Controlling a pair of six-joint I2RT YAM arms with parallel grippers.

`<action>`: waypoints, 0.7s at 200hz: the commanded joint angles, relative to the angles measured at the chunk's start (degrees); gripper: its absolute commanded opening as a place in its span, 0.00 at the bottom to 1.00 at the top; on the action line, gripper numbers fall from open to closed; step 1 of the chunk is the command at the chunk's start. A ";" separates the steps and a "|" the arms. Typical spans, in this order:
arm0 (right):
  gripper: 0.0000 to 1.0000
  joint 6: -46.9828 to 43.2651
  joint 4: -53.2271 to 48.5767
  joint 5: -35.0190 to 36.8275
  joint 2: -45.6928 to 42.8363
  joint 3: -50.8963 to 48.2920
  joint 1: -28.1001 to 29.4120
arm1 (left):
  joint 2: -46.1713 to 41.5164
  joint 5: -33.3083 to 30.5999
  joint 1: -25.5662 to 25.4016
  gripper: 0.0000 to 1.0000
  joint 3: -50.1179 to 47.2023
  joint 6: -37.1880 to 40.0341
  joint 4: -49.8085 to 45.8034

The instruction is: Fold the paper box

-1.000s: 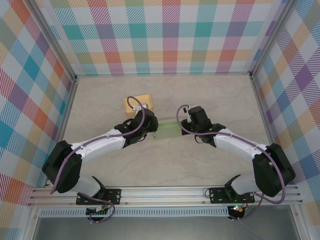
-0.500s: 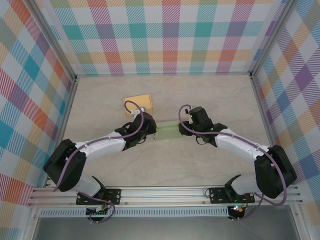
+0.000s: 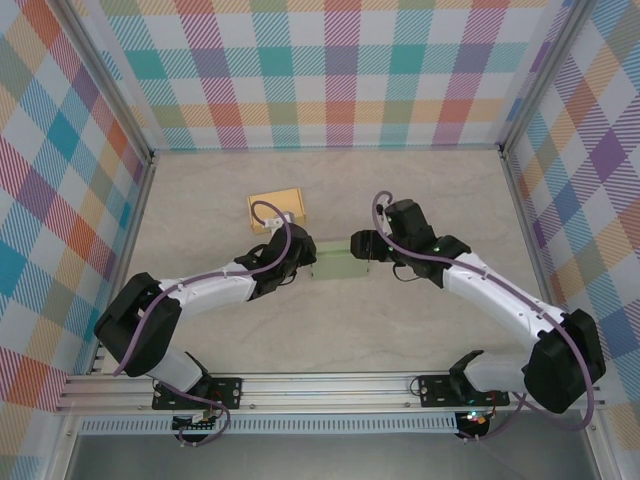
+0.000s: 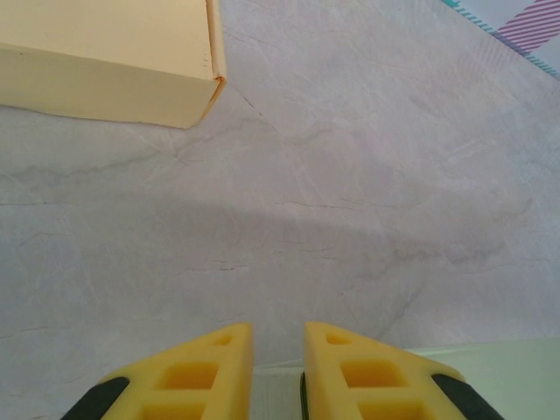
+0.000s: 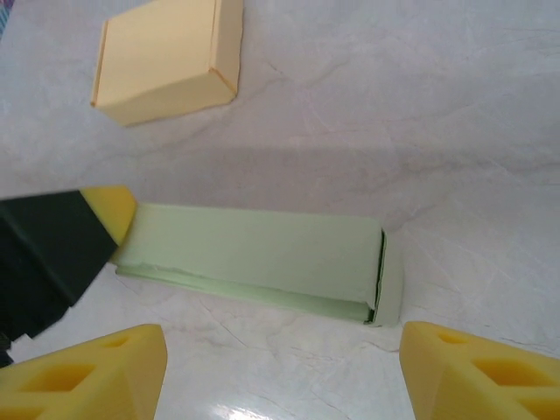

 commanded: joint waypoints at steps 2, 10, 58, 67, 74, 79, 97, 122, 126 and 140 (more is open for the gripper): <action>0.69 3.72 -1.45 0.28 2.70 1.85 -1.96 | 2.43 1.57 0.09 0.22 -2.76 0.09 -7.64; 0.68 3.85 -0.57 -0.61 3.68 1.99 -2.52 | 2.39 1.60 -0.01 0.22 -2.84 0.03 -7.49; 0.62 4.65 2.72 -4.78 9.81 1.32 -4.09 | 2.09 1.17 -0.03 0.21 -4.17 -0.37 -7.47; 0.59 4.91 3.31 -4.87 10.27 0.28 -4.21 | 1.93 0.99 0.00 0.20 -4.35 -0.50 -7.59; 0.58 5.20 3.76 -5.10 10.47 -0.54 -4.38 | 1.74 0.90 -0.04 0.20 -4.66 -0.53 -7.71; 0.56 5.48 4.30 -5.33 10.59 -1.40 -4.57 | 1.56 0.80 0.04 0.18 -4.78 -0.63 -7.70; 0.52 5.91 6.23 -6.00 10.74 -4.20 -5.06 | 0.87 0.44 -0.04 0.18 -5.38 -0.64 -7.83; 0.45 6.65 8.56 -6.43 11.09 -7.16 -5.44 | 0.68 1.05 0.02 0.15 -6.38 -0.61 -7.13; 0.45 6.70 8.92 -6.51 11.10 -7.66 -5.45 | 0.71 1.39 -0.03 0.14 -6.60 -0.58 -6.70; 0.44 7.43 10.39 -6.68 11.16 -9.03 -5.54 | 0.69 2.82 -0.04 0.14 -7.79 -0.80 -4.66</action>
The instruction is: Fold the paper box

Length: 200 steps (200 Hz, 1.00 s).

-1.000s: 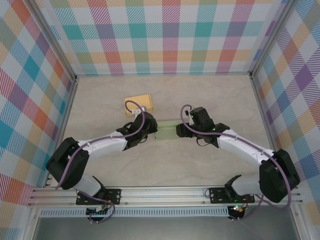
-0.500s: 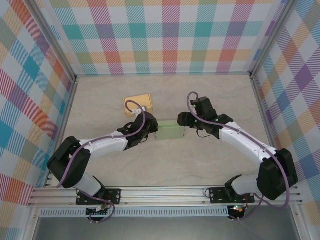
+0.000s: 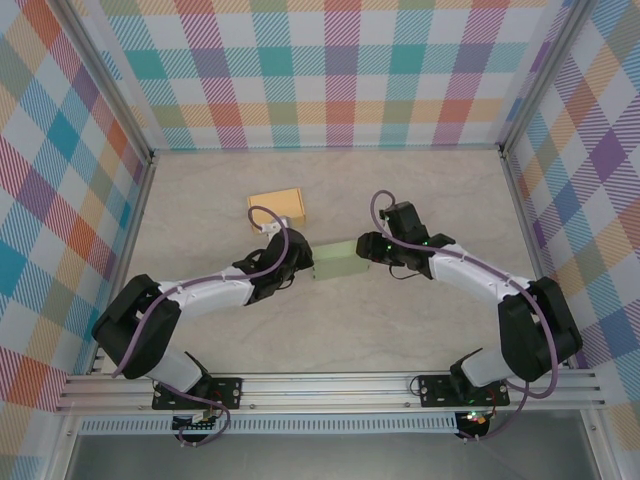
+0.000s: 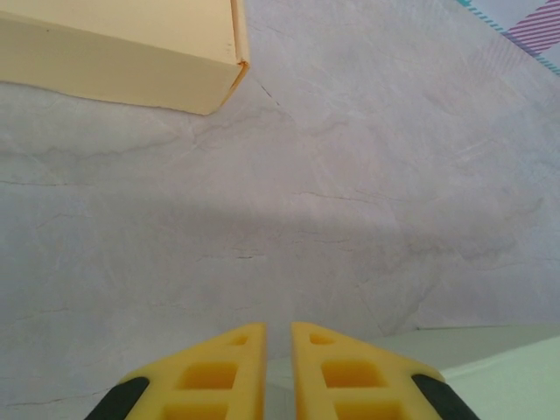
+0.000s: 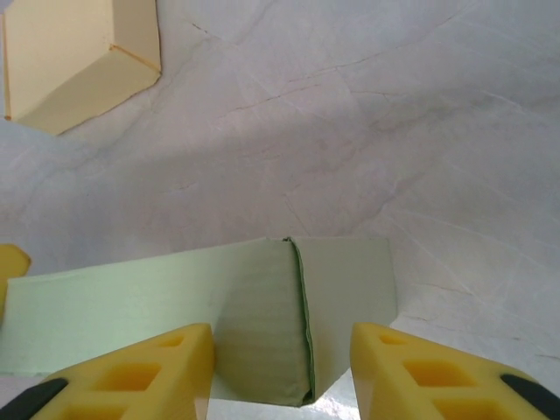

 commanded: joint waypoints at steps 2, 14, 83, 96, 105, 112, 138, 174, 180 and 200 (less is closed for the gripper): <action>0.43 1.50 0.25 -0.15 1.10 -3.89 -0.60 | 1.54 3.28 -0.04 0.14 -4.66 0.37 -6.60; 0.43 1.89 1.13 -0.17 1.48 -4.38 -0.58 | 1.14 4.47 -0.03 0.14 -5.52 0.07 -4.75; 0.40 1.99 2.39 -1.11 3.31 -3.85 -0.58 | -5.24 6.35 0.19 0.25 -0.54 1.52 -4.53; 0.40 2.06 2.38 -1.22 3.17 -3.80 -0.58 | -5.60 7.47 0.15 0.29 0.51 1.79 -4.53; 0.40 2.06 2.23 -1.30 3.05 -3.86 -0.58 | -5.55 8.34 0.18 0.31 1.14 1.96 -4.61; 0.40 2.07 2.28 -1.31 3.04 -3.75 -0.60 | -5.46 8.68 0.19 0.32 1.42 1.92 -4.71; 0.39 2.30 2.13 -1.57 3.04 -3.77 -0.58 | -5.20 10.30 0.14 0.37 1.56 1.10 -4.03; 0.39 2.26 1.93 -1.66 3.29 -3.50 -0.58 | -5.54 12.21 0.14 0.52 0.47 0.39 -2.85; 0.39 2.26 1.87 -1.66 3.37 -3.43 -0.58 | -5.72 12.14 0.14 0.55 0.32 0.25 -2.80; 0.39 2.32 1.64 -1.66 3.46 -3.32 -0.58 | -6.45 10.41 0.14 0.56 0.24 0.28 -3.43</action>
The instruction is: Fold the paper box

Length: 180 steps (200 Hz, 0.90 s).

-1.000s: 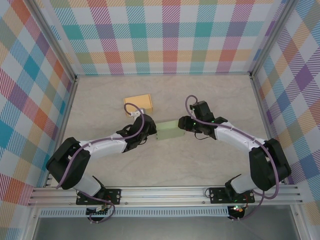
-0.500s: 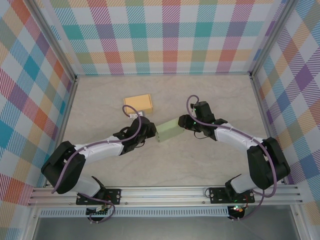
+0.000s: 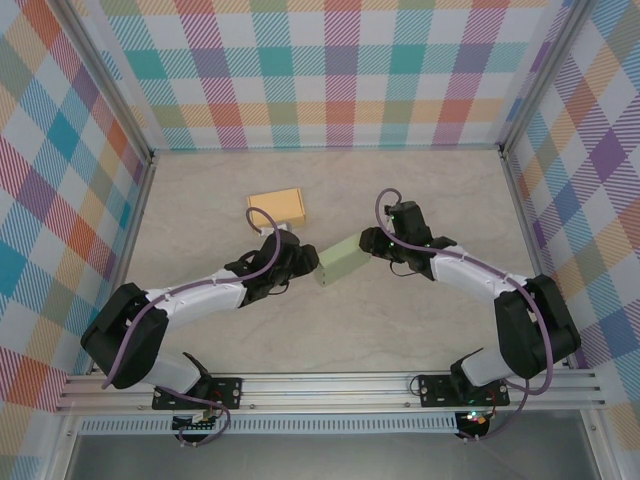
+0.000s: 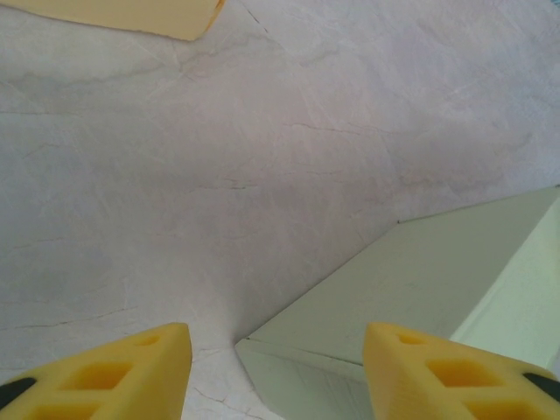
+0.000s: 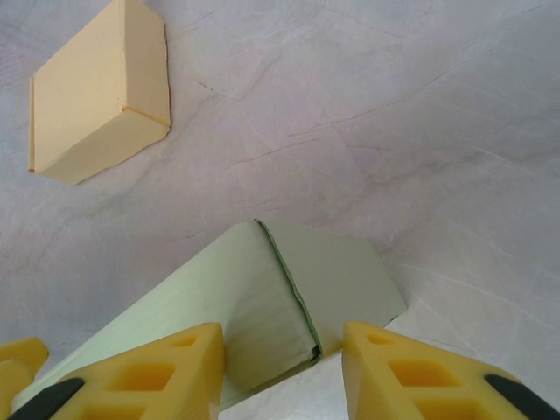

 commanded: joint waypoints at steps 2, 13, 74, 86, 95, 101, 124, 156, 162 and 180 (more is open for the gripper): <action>0.39 0.66 -5.73 -1.66 2.56 -1.32 0.84 | -2.34 2.17 -0.45 0.56 0.81 -0.31 2.42; 0.39 0.65 -5.88 -1.66 2.54 -1.08 0.86 | -2.71 0.35 -0.45 0.57 1.14 -0.20 1.24; 0.37 0.67 -6.97 -1.75 3.25 -0.22 0.86 | -4.03 -7.55 -0.45 0.48 3.31 1.16 -5.73; 0.37 0.73 -7.02 -1.71 3.44 -0.21 0.85 | -4.63 -5.74 -0.45 0.50 3.24 1.52 -4.71; 0.37 0.72 -6.94 -1.75 3.61 -0.22 0.86 | -5.00 -3.95 -0.45 0.52 3.29 1.52 -3.81; 0.37 0.78 -6.89 -1.83 3.69 -0.22 0.86 | -5.15 -2.63 -0.45 0.53 3.26 1.62 -2.98; 0.37 0.90 -6.62 -1.83 3.77 -0.40 0.85 | -4.72 1.68 -0.62 0.54 3.88 1.57 -0.97; 0.37 0.89 -6.87 -1.92 3.71 -0.31 0.86 | -1.77 3.42 -0.71 0.54 4.71 1.53 -1.70; 0.37 0.90 -6.93 -1.92 3.71 -0.31 0.86 | -1.23 3.82 -0.72 0.54 4.66 1.32 -1.93; 0.36 0.79 -7.15 -1.90 3.66 -0.22 0.86 | 0.13 5.29 -0.78 0.51 3.77 0.86 -2.16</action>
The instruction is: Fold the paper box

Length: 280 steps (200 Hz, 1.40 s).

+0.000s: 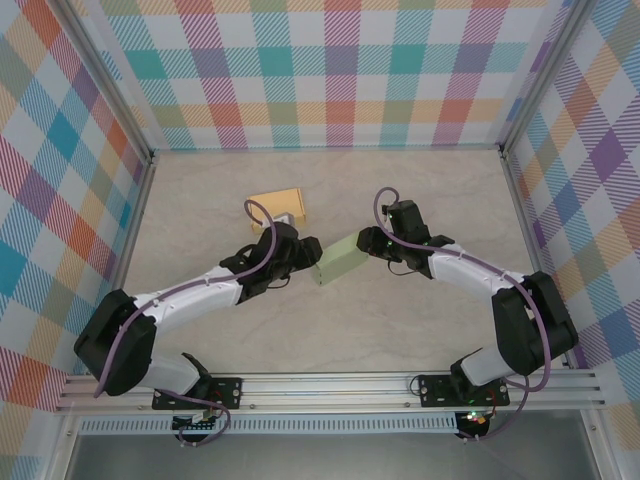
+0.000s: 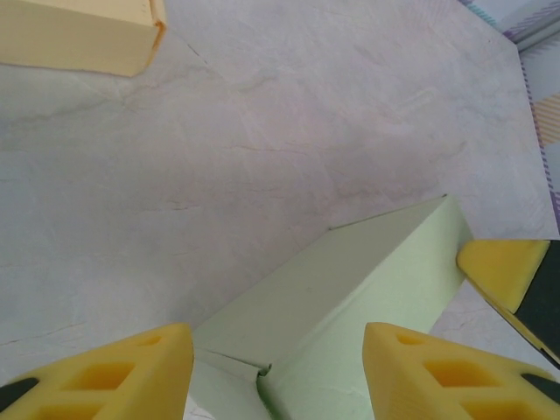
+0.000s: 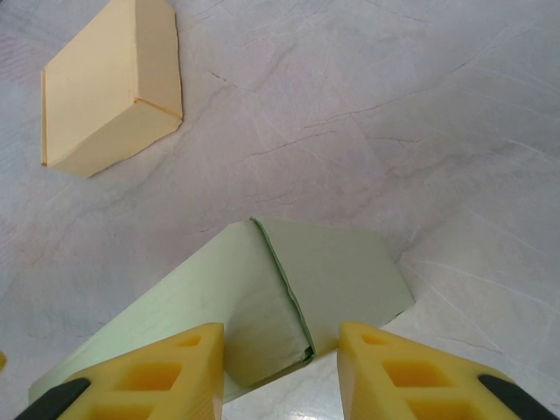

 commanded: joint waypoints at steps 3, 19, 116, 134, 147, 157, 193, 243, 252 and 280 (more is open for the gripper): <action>0.36 -0.06 -7.11 -0.30 2.54 -1.12 0.68 | 2.22 3.29 -0.67 0.51 -0.09 -0.25 0.29; 0.36 0.03 -7.14 -0.24 2.46 -1.31 0.69 | 2.57 4.52 -0.67 0.47 -1.61 -1.05 0.34; 0.32 0.10 -7.14 0.22 2.55 -1.55 0.68 | 1.33 4.23 -0.63 0.25 -10.00 -1.80 1.67; 0.31 0.32 -7.17 0.38 2.59 -1.60 0.69 | 1.00 4.80 -0.59 0.25 -11.96 -0.90 3.91; 0.31 0.37 -7.19 0.44 2.68 -1.56 0.69 | 0.45 5.65 -0.59 0.30 -12.68 0.17 5.22; 0.31 0.42 -7.15 0.48 2.72 -1.62 0.67 | -0.18 6.25 -0.58 0.34 -12.97 0.84 6.41; 0.31 0.43 -7.03 0.31 3.06 -1.46 0.69 | -1.83 7.56 -0.58 0.39 -12.60 1.53 8.21; 0.30 0.32 -7.01 0.31 3.43 -1.22 0.69 | -6.01 9.22 -0.58 0.50 -11.97 2.07 7.93; 0.30 0.32 -7.06 0.33 3.42 -1.12 0.68 | -6.76 9.08 -0.57 0.51 -11.89 2.06 7.39; 0.30 0.31 -6.90 0.27 3.41 -1.15 0.69 | -7.39 10.36 -0.58 0.53 -11.67 2.17 6.58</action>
